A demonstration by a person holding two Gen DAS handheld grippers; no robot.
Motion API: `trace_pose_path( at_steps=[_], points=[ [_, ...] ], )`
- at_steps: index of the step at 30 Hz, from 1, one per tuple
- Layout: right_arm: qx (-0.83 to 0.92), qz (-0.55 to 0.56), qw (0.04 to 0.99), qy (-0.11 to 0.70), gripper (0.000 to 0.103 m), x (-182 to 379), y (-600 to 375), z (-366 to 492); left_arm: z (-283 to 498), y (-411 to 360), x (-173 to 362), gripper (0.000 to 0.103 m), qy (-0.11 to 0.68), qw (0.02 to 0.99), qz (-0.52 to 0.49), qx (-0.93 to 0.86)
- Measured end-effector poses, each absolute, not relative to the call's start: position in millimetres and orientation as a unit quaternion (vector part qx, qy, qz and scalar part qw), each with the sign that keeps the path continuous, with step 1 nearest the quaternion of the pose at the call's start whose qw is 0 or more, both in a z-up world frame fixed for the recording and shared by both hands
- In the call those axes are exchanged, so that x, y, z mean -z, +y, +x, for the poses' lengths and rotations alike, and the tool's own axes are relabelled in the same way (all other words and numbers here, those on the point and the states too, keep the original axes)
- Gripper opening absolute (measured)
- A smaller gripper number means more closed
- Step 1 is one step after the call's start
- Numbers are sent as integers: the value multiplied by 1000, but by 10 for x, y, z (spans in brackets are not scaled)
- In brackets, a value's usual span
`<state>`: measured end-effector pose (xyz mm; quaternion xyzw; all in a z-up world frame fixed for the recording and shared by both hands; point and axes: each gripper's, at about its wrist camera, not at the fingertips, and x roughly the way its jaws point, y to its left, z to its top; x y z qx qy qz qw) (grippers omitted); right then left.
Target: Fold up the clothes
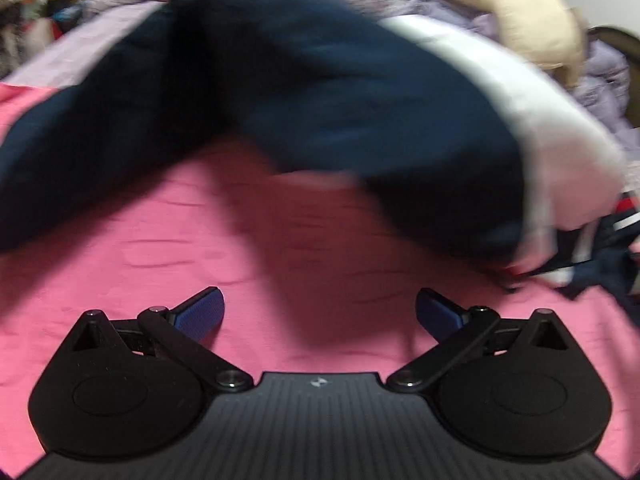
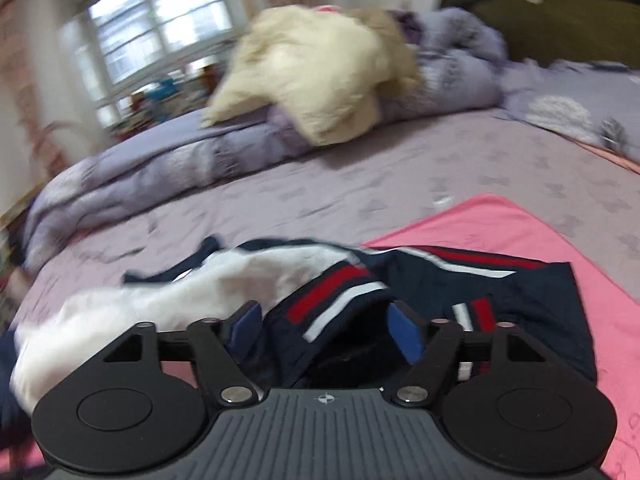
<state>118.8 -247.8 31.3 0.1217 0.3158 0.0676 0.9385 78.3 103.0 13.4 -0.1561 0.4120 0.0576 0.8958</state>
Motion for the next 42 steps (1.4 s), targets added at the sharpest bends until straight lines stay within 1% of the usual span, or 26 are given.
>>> trace_pose_path(
  at_steps=[2, 4, 7, 10, 11, 12, 13, 14, 15, 16, 17, 18, 19, 20, 21, 22, 28, 31, 34, 36, 37, 38, 39, 40, 41, 42],
  points=[
    [-100, 101, 936, 322, 74, -215, -2474, 1083, 786, 911, -202, 103, 391, 907, -157, -17],
    [-124, 78, 932, 330, 76, -108, -2437, 1005, 828, 758, -247, 103, 375, 917, -133, 3],
    [-91, 49, 935, 340, 76, 29, -2323, 1025, 1053, 527, -184, 103, 385, 918, -83, -42],
    [-21, 9, 947, 321, 76, 82, -2295, 1029, 1278, 297, -122, 103, 393, 915, -32, -87],
    [-6, -6, 949, 314, 78, 100, -2295, 1040, 1343, 234, -106, 103, 392, 914, -20, -99],
    [-7, -9, 950, 311, 80, 117, -2315, 1063, 1371, 223, -107, 103, 383, 918, -31, -102],
    [-24, 10, 950, 311, 83, 128, -2363, 1092, 1394, 214, -114, 103, 372, 921, -42, -104],
    [-47, 40, 948, 313, 83, 138, -2424, 1123, 1385, 214, -136, 97, 359, 926, -55, -100],
    [-66, 79, 945, 309, 84, 148, -2488, 1152, 1348, 225, -151, 89, 346, 931, -67, -92],
    [-83, 122, 942, 303, 87, 159, -2555, 1180, 1307, 249, -168, 63, 342, 933, -77, -79],
    [-86, 146, 937, 304, 88, 176, -2581, 1223, 1266, 273, -184, 46, 337, 935, -87, -66],
    [-82, 157, 934, 310, 88, 196, -2581, 1276, 1225, 297, -205, 37, 335, 936, -96, -55],
    [-78, 168, 931, 316, 80, 216, -2581, 1329, 1186, 325, -239, 22, 341, 933, -100, -52],
    [-74, 179, 927, 321, 51, 235, -2582, 1381, 1143, 358, -275, 18, 345, 931, -104, -49],
    [-75, 188, 920, 337, 35, 262, -2561, 1425, 1084, 412, -314, 16, 346, 931, -112, -42],
    [-83, 190, 914, 348, 15, 266, -2522, 1404, 1017, 468, -358, 13, 345, 930, -119, -36],
    [-167, 162, 901, 366, 12, 66, -2354, 795, 332, 874, -821, 12, 310, 939, -150, 3],
    [-222, 191, 878, 379, 11, -127, -2470, 338, -90, 1074, -1085, 12, 290, 942, -168, 28],
    [-290, 225, 838, 404, 11, -345, -2622, -157, -724, 1311, -1261, 12, 279, 939, -191, 67],
    [-316, 165, 831, 428, 11, -417, -2571, -452, -1053, 1462, -1332, 12, 291, 934, -189, 85],
    [-319, 113, 831, 442, 13, -409, -2497, -590, -1111, 1476, -1278, 15, 324, 930, -159, 71],
    [-318, 50, 831, 454, 16, -379, -2399, -723, -1169, 1490, -1225, 27, 357, 923, -129, 56],
    [-314, -5, 828, 464, 18, -326, -2302, -844, -1220, 1491, -1153, 32, 390, 915, -97, 40],
    [-308, -41, 825, 472, 23, -266, -2221, -931, -1244, 1439, -1014, 42, 428, 902, -56, 16],
    [-300, -66, 822, 480, 28, -210, -2149, -1003, -1268, 1386, -871, 46, 463, 886, -17, -9],
    [-293, -77, 819, 487, 32, -175, -2098, -1052, -1293, 1335, -718, 46, 492, 869, 16, -34]
  ],
)
